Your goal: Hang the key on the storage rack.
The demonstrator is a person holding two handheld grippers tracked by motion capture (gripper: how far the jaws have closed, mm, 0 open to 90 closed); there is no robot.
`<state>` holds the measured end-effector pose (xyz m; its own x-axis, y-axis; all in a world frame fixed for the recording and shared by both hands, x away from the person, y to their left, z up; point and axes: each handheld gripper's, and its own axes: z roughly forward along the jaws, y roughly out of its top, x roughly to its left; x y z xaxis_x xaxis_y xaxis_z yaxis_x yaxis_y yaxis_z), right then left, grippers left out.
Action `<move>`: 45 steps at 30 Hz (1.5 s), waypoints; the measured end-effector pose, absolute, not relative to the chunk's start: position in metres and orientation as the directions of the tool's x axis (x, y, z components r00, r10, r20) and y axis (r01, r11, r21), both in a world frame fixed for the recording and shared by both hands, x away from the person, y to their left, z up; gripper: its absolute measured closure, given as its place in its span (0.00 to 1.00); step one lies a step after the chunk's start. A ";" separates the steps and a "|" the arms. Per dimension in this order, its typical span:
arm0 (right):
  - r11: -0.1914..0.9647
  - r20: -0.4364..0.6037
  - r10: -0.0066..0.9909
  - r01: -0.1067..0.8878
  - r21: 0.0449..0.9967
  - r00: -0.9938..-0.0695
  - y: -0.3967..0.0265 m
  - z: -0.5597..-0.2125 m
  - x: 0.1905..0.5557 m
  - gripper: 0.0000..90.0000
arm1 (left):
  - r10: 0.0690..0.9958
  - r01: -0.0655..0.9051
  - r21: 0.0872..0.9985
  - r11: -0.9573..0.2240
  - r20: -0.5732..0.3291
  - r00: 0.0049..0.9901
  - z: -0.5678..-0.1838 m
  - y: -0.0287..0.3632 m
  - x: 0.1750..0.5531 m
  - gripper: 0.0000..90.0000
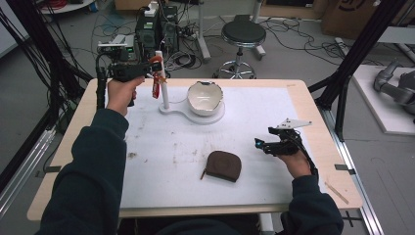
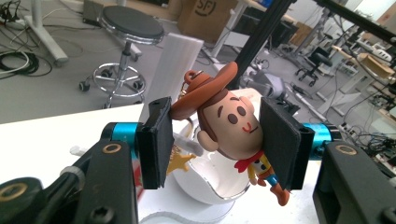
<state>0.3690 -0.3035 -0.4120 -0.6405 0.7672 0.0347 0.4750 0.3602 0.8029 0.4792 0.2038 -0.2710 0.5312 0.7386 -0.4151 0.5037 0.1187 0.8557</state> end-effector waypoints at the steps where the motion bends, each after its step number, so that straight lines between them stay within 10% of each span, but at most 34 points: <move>1: 0.362 0.032 0.767 0.474 0.803 -0.641 -0.304 -0.412 0.369 0.24 | 0.740 0.506 0.854 0.123 -0.419 0.526 -0.273 0.204 0.480 0.51; 17: 0.364 0.031 0.766 0.474 0.802 -0.641 -0.302 -0.412 0.369 0.24 | 0.728 0.303 0.917 0.261 -0.393 0.561 -0.270 0.235 0.448 0.45; 30: 0.371 0.010 0.772 0.464 0.805 -0.636 -0.300 -0.410 0.368 0.24 | 0.798 0.186 0.975 0.119 -0.205 0.567 -0.330 0.256 0.372 0.24; 45: 0.372 -0.032 0.791 0.439 0.818 -0.611 -0.300 -0.407 0.367 0.24 | 0.807 0.203 0.979 -0.020 -0.104 0.582 -0.402 0.256 0.344 0.23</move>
<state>0.3670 -0.2995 -0.4072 -0.6105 0.7913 -0.0320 0.4392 0.3720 0.8178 0.3443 0.2561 -0.4018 0.5816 0.8067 -0.1045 0.2032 -0.0198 0.9789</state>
